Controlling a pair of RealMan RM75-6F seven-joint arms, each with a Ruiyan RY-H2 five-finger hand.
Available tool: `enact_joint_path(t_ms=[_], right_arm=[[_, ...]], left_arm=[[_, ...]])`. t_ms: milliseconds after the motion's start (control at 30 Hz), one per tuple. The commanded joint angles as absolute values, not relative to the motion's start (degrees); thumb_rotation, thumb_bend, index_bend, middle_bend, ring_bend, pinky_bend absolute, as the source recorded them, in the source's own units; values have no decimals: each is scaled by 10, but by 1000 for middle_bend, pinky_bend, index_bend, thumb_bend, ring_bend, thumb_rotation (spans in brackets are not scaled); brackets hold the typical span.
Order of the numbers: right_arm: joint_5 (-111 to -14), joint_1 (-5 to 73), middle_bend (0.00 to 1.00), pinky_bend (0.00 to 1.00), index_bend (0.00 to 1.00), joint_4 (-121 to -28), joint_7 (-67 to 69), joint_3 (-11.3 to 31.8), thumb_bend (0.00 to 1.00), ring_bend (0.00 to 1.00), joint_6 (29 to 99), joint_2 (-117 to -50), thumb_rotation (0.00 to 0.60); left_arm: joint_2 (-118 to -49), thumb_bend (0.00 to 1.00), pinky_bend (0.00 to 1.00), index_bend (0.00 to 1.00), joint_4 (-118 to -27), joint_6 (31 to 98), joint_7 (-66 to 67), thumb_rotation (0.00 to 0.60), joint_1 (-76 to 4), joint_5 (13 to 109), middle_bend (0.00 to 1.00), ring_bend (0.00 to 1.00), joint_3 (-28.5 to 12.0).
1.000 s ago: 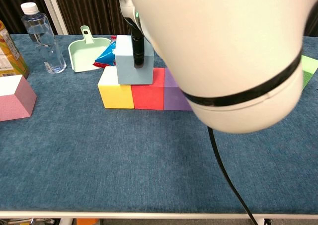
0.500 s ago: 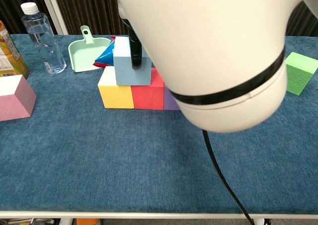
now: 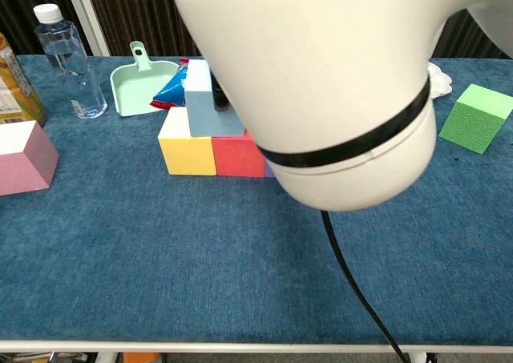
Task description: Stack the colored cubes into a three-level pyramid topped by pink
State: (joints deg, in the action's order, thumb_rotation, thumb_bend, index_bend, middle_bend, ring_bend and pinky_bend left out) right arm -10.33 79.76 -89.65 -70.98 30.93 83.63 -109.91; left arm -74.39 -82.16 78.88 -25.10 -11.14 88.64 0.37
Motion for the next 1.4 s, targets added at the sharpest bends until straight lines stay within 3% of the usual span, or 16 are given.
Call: enact_joint_path(t_ms=[33,300,500,733,1000,1200,1400], right_arm=[[-101,796,601,0,0,-899,-712,311,111,187,830,-1097,600],[-78,789,267,0,0,-911,-721,318,17,53,816,-1086,600],[-74,782,187,0,0,-923,-716,320,0,18,812,-1074,600],[-94,754,168,0,0,-991,-691,319,0,6,818,-1030,600],[-141,641,164,0,0,-1136,-619,294,0,0,803,-872,600],[-205,543,172,0,0,-1180,-538,254,0,0,696,-716,600],[-275,491,180,0,0,-1150,-485,194,0,0,547,-581,600]], left_arm=[[-744,107,127,93,-821,788,-252,600,-111,886,117,34,4],[-744,107,127,93,-821,787,-253,600,-112,885,117,34,3],[-742,108,127,92,-824,787,-253,600,-113,886,117,34,3],[-734,108,127,93,-845,794,-237,600,-118,894,117,34,-4],[-730,106,128,93,-913,791,-177,600,-140,902,117,34,-22],[-733,102,129,93,-979,756,-113,600,-168,889,118,34,-35],[-761,101,129,92,-1030,735,-16,600,-185,842,119,34,-57]])
